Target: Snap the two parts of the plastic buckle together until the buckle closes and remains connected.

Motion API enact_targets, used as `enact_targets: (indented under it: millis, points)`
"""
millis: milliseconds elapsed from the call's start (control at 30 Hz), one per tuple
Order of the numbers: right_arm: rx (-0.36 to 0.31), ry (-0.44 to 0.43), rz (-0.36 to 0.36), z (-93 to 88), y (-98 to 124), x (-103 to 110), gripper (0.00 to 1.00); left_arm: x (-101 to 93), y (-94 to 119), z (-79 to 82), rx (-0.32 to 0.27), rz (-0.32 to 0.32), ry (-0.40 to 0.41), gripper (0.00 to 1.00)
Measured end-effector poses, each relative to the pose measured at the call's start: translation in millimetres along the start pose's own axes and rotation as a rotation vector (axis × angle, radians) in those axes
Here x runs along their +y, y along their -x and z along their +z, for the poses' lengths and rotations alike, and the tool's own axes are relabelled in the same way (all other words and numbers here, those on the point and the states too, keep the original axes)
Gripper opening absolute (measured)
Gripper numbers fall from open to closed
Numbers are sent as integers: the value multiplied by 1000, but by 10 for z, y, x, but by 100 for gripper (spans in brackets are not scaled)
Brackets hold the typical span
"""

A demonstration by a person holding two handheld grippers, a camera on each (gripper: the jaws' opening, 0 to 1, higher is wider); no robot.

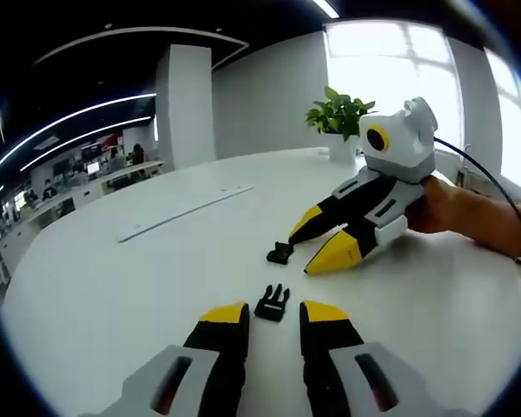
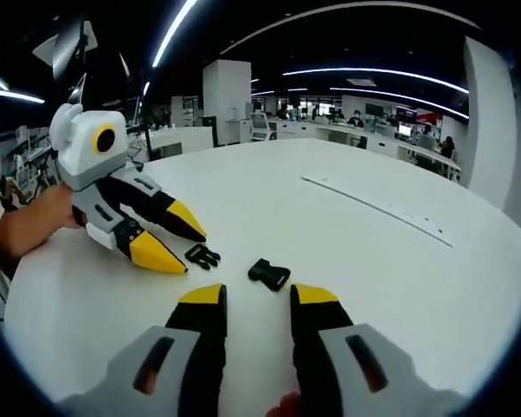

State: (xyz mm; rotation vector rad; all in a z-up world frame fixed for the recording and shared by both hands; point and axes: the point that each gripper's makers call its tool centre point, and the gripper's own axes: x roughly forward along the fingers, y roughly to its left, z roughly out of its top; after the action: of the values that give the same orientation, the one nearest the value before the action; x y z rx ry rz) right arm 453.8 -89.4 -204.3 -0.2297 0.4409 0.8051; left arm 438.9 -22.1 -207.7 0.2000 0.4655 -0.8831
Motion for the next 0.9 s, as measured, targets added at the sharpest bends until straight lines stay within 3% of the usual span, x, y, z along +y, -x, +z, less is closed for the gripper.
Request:
enact_targets:
  millis: [300,567,900]
  points:
    - [3,-11,54,26,-19,97,23,12,8,-3,0,5,-6,23]
    - [-38,4,-13,99,2,-58,22,18,1,-6,-4,0,9,23]
    - [-37,43,-10,86,-102,-110,22,14,-3,-6,-6,-7,15,22]
